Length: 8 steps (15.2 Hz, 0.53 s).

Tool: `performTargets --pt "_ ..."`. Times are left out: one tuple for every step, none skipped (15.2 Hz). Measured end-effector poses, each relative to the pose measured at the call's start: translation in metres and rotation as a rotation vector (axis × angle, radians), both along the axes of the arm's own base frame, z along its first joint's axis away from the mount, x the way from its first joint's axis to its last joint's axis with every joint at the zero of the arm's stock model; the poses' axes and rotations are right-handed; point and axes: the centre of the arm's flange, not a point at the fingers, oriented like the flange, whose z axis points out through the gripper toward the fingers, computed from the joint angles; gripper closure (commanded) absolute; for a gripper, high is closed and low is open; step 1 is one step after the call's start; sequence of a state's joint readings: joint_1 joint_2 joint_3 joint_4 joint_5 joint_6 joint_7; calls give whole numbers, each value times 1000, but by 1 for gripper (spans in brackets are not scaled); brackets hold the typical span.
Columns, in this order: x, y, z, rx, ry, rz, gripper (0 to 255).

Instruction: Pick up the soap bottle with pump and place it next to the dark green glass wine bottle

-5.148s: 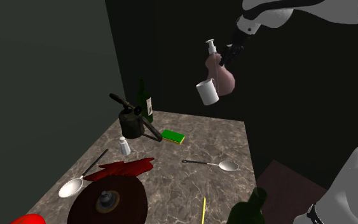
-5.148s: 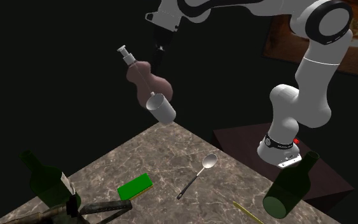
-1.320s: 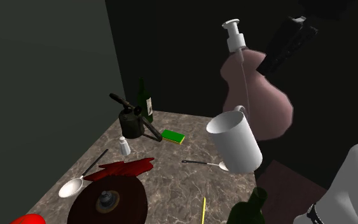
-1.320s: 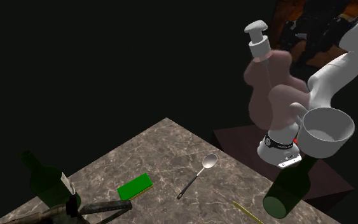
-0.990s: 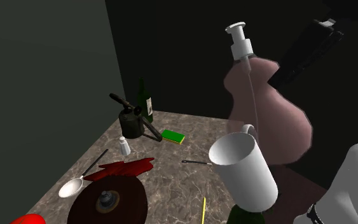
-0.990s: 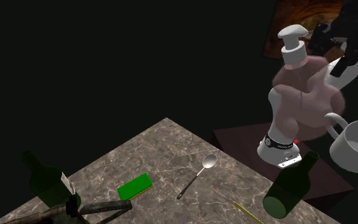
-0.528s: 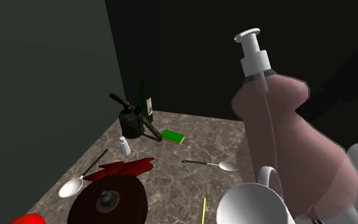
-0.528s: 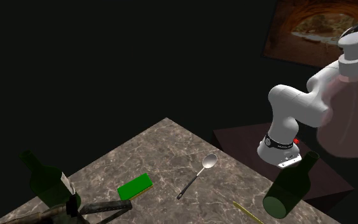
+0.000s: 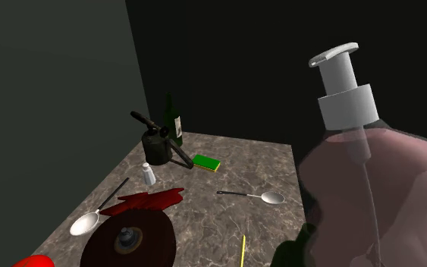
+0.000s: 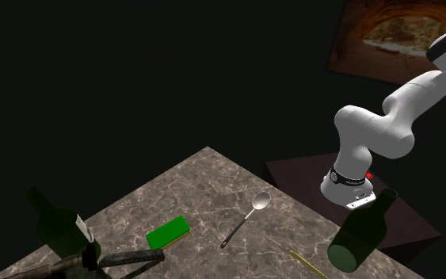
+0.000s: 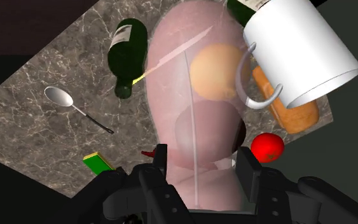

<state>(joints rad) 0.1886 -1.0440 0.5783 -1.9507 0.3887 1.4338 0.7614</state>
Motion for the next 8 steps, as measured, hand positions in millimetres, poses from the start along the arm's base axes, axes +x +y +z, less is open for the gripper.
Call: performTargets --pt "-11 10 -1 0 0 0 255" --pt "-20 18 0 0 0 0 255" --pt "-29 29 0 0 0 0 255" --pt "-34 33 -3 0 0 0 255" --pt "-38 35 -7 0 0 0 255" --pt "-39 37 -12 0 0 0 255" --pt "-40 37 -17 0 1 -1 255" --pt "-41 37 -22 0 1 -1 255"
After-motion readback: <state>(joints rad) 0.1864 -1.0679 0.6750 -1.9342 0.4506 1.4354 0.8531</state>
